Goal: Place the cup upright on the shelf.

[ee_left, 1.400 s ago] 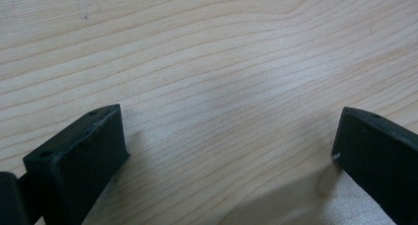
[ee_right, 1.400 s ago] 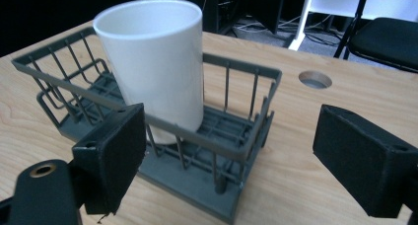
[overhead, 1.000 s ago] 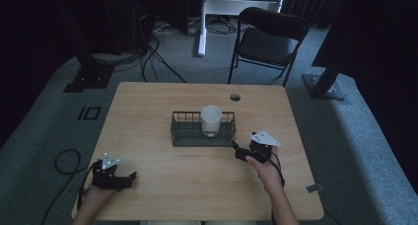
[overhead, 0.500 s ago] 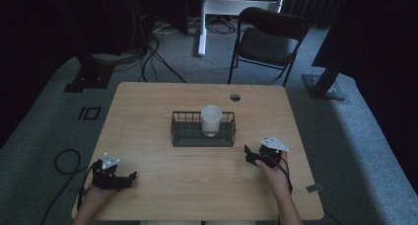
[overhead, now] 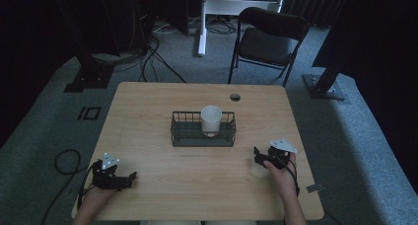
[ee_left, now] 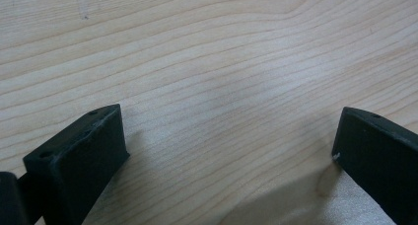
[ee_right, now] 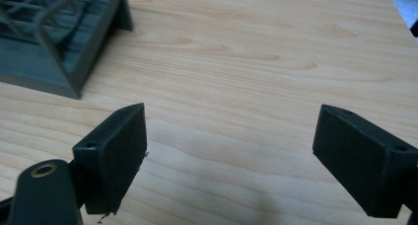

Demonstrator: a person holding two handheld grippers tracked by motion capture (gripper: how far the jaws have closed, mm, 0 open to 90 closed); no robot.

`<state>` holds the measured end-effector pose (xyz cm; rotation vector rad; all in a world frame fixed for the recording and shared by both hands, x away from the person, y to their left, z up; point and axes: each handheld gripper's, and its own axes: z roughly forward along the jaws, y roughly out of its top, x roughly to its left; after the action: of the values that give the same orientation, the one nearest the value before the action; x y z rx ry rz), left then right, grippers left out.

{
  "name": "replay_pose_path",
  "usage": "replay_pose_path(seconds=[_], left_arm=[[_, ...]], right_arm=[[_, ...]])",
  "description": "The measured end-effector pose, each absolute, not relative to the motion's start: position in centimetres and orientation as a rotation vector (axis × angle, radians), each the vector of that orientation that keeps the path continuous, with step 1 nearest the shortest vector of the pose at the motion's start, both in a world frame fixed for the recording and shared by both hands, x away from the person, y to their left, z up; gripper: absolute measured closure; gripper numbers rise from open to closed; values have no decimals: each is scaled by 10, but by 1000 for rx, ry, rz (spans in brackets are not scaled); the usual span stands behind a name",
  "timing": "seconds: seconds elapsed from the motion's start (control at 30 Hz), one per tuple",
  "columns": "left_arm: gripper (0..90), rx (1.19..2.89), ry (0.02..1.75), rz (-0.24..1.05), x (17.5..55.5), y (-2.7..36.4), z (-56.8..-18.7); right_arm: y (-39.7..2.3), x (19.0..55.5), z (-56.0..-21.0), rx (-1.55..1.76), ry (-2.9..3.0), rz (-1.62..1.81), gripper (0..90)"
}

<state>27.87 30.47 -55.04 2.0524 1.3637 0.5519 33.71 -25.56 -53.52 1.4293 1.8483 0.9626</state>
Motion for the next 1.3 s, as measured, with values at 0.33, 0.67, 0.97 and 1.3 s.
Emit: replay_pose_path(seconds=[0.33, 0.67, 0.97, 1.3], left_arm=[[1, 2052, 1364, 552, 279, 305, -550], [1, 2052, 1364, 552, 279, 305, -550], [2, 2052, 1364, 552, 279, 305, -550], [2, 2052, 1364, 552, 279, 305, -550]], right_arm=[[-272, 337, -543, 1492, 1830, 906, 129], [-284, 337, -550, 1566, 1810, 824, 130], [-290, 339, -552, 1636, 1843, 779, 124], [-295, 340, -552, 1660, 1866, 811, 116]])
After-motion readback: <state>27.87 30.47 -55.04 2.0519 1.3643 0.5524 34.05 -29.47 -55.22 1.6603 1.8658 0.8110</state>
